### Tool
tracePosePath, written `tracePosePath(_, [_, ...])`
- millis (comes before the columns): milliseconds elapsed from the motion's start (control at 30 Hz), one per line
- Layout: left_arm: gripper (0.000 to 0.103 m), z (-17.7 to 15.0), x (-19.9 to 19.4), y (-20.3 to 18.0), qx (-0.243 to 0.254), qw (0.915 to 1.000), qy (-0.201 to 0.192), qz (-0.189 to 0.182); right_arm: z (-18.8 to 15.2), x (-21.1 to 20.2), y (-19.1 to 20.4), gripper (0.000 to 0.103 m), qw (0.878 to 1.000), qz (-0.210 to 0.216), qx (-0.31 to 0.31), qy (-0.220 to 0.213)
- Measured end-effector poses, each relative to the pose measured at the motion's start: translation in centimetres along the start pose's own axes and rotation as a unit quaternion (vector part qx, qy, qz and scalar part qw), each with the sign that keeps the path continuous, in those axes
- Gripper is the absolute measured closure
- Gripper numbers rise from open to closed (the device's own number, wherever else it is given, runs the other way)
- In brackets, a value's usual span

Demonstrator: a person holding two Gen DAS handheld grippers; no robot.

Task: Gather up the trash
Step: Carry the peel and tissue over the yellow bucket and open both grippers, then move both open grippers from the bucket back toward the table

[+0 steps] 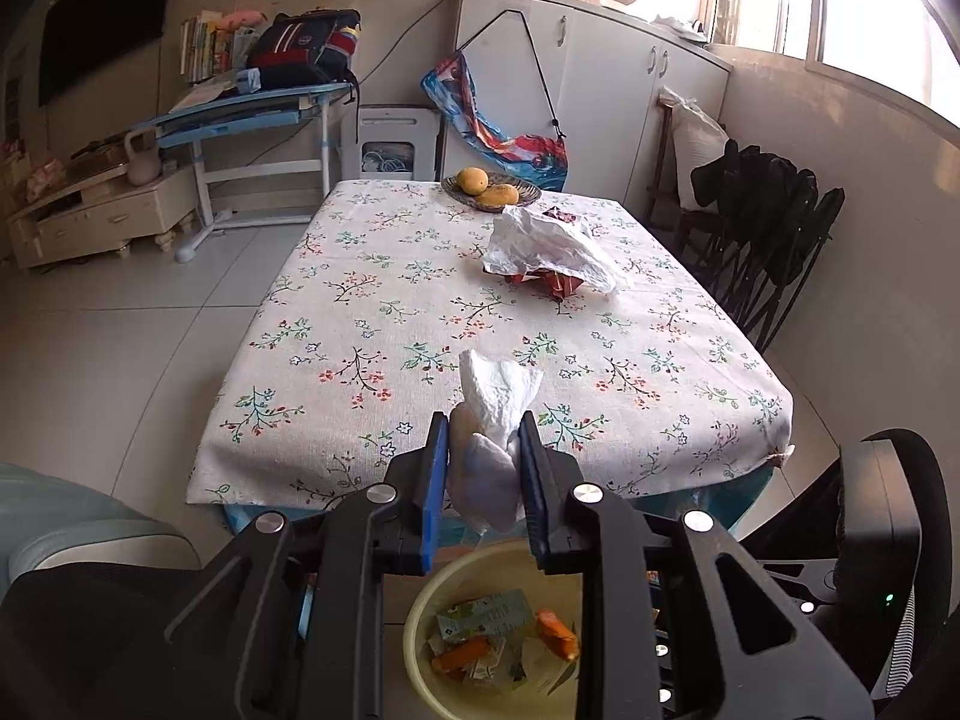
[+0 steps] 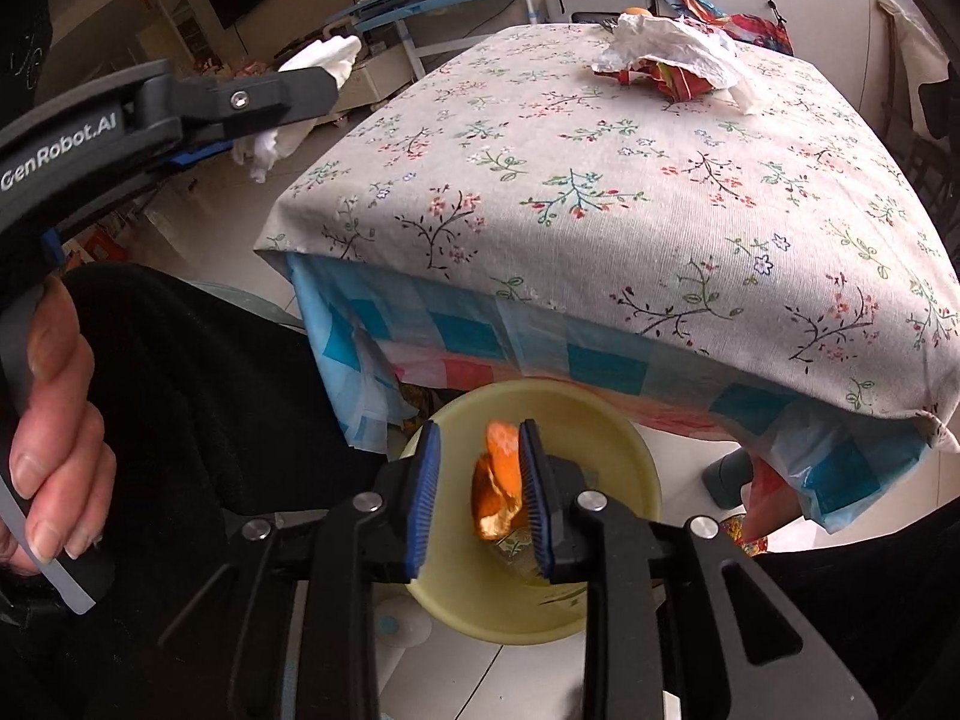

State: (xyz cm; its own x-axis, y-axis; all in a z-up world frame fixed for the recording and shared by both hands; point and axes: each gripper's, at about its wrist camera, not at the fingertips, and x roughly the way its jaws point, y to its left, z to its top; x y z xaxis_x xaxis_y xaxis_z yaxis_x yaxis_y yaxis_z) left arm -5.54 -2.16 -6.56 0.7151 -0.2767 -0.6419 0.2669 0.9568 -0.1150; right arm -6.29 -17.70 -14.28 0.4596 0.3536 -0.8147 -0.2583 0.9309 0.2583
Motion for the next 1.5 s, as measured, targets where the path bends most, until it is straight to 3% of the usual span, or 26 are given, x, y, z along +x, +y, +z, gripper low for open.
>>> tracePosePath(267, [0.081,-0.2,0.2,-0.9,0.014,0.9999,0.002,0.001,0.4,-0.7,-0.8,0.067,0.999,-0.006,0.022,-0.025])
tracePosePath(767, [0.081,-1.5,0.6,-2.9,0.057,0.9980,0.021,-0.015,1.0,-3.7,-2.9,0.044,0.990,-0.042,0.072,-0.115])
tracePosePath(1000, [0.081,-3.5,1.1,-4.9,0.110,0.9921,0.052,-0.033,0.9,-5.5,-4.4,0.042,0.981,-0.049,0.106,-0.154])
tracePosePath(1167, [0.081,-5.3,2.1,-6.1,0.148,0.9831,0.093,-0.055,1.0,-6.2,-4.7,0.042,0.977,-0.050,0.117,-0.173])
tracePosePath(1333, [0.069,-6.7,2.5,-7.4,0.193,0.9733,0.114,-0.050,1.0,-6.5,-4.8,0.042,0.975,-0.051,0.118,-0.184])
tracePosePath(1400, [0.059,-6.8,2.4,-7.6,0.199,0.9728,0.110,-0.043,1.0,-6.5,-4.9,0.042,0.974,-0.051,0.119,-0.184])
tracePosePath(1500, [0.051,-6.7,2.3,-7.5,0.197,0.9735,0.109,-0.039,1.0,-6.6,-5.0,0.042,0.973,-0.052,0.120,-0.188])
